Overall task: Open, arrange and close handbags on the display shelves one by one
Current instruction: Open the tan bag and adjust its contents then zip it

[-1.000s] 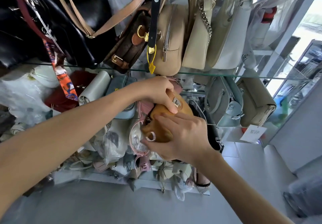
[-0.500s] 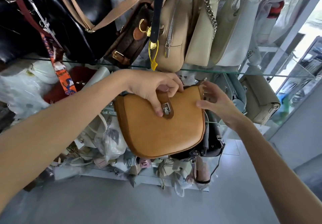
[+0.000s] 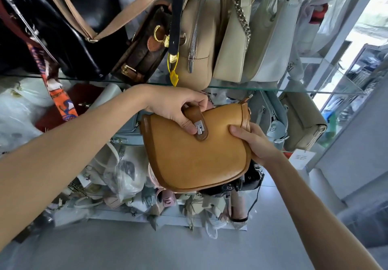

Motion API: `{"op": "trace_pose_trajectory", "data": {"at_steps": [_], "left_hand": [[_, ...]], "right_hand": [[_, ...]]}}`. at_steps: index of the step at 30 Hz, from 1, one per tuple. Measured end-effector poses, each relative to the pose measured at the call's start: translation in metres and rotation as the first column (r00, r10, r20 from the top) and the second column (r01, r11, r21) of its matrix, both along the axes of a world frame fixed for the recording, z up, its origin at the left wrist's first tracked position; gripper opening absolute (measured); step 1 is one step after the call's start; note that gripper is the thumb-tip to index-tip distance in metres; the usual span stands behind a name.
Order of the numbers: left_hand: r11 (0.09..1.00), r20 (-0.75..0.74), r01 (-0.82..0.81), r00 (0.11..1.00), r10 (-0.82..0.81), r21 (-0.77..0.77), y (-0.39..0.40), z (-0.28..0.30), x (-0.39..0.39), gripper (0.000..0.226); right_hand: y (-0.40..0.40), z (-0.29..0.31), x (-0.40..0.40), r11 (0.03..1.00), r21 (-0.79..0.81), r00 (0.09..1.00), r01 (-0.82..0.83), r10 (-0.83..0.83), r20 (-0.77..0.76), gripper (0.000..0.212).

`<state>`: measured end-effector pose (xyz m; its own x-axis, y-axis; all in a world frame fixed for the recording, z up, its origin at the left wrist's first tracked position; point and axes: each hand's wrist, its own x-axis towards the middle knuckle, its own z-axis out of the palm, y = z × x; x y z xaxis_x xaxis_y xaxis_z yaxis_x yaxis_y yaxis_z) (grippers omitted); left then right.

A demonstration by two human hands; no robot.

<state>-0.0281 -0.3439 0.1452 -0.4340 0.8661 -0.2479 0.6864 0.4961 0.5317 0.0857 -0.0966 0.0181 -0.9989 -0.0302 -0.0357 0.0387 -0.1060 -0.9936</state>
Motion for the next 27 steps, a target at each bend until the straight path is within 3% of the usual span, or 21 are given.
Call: {"op": "trace_pose_trajectory", "data": {"at_steps": [7,12,15,18,21,24,27], "left_hand": [[0.992,0.137,-0.06,0.988,0.075,-0.107,-0.004,-0.004,-0.007,0.033],[0.963,0.237,-0.268,0.937,0.255,0.023,-0.01,-0.027,-0.015,0.057],[0.919,0.277,-0.376,0.901,0.334,0.117,-0.005,-0.036,-0.014,0.056],[0.835,0.215,-0.512,0.855,0.472,0.204,0.008,-0.048,-0.017,0.039],[0.706,0.135,-0.641,0.762,0.634,0.301,0.033,-0.052,-0.016,0.039],[0.563,0.297,-0.734,0.673,0.677,0.38,0.062,-0.056,-0.018,0.064],[0.501,0.382,-0.785,0.617,0.688,0.366,0.084,-0.06,-0.021,0.076]], "right_hand": [[0.0,-0.007,-0.005,0.999,-0.039,1.0,-0.002,0.003,0.011,0.088],[-0.008,0.007,-0.013,0.986,0.006,0.985,0.164,-0.164,0.05,0.05],[-0.007,0.003,-0.018,0.962,0.099,0.966,0.256,-0.258,0.013,0.048],[-0.003,-0.007,-0.014,0.965,0.14,0.972,0.224,-0.231,0.038,0.059],[0.0,-0.017,-0.008,0.992,0.101,0.992,0.073,-0.082,0.094,0.097],[-0.001,-0.022,-0.006,0.917,0.396,0.995,-0.04,0.002,0.095,0.132],[-0.009,-0.025,-0.006,0.77,0.638,0.998,-0.002,-0.042,0.054,0.146]]}}
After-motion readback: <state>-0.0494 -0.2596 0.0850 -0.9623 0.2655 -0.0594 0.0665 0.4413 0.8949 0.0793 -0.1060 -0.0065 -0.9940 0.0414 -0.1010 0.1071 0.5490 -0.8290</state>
